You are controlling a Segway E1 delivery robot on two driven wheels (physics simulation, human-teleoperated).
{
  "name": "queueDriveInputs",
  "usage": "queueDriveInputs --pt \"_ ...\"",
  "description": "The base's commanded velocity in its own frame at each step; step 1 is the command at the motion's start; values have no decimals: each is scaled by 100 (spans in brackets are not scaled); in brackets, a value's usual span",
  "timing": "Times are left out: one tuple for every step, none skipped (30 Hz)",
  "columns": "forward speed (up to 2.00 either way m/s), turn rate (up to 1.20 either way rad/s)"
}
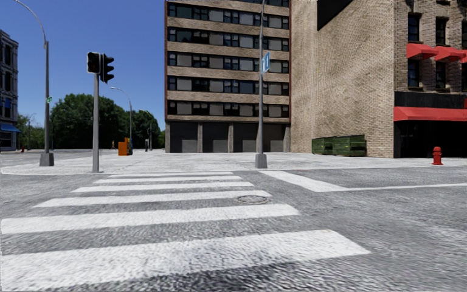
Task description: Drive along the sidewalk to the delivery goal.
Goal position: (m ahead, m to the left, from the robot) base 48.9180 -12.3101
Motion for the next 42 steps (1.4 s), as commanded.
queueDriveInputs --pt "200 0" --pt "200 0" --pt "200 0" --pt "200 0" --pt "200 0" --pt "200 9" --pt "200 59" --pt "200 59" --pt "200 120" --pt "200 120" --pt "200 120" --pt "200 120" --pt "200 120" --pt "200 75" --pt "200 48" --pt "200 29" --pt "200 15" --pt "200 5" --pt "200 1" --pt "200 1" --pt "200 0" --pt "200 0" --pt "200 0" --pt "200 0" --pt "200 0" --pt "200 0" --pt "200 0" --pt "200 0" --pt "200 0" --pt "200 15" --pt "200 59" --pt "200 120" --pt "200 120" --pt "200 119" --pt "200 3" --pt "200 0" --pt "200 0" --pt "200 0" --pt "200 0" --pt "200 0" --pt "200 0" --pt "200 0"
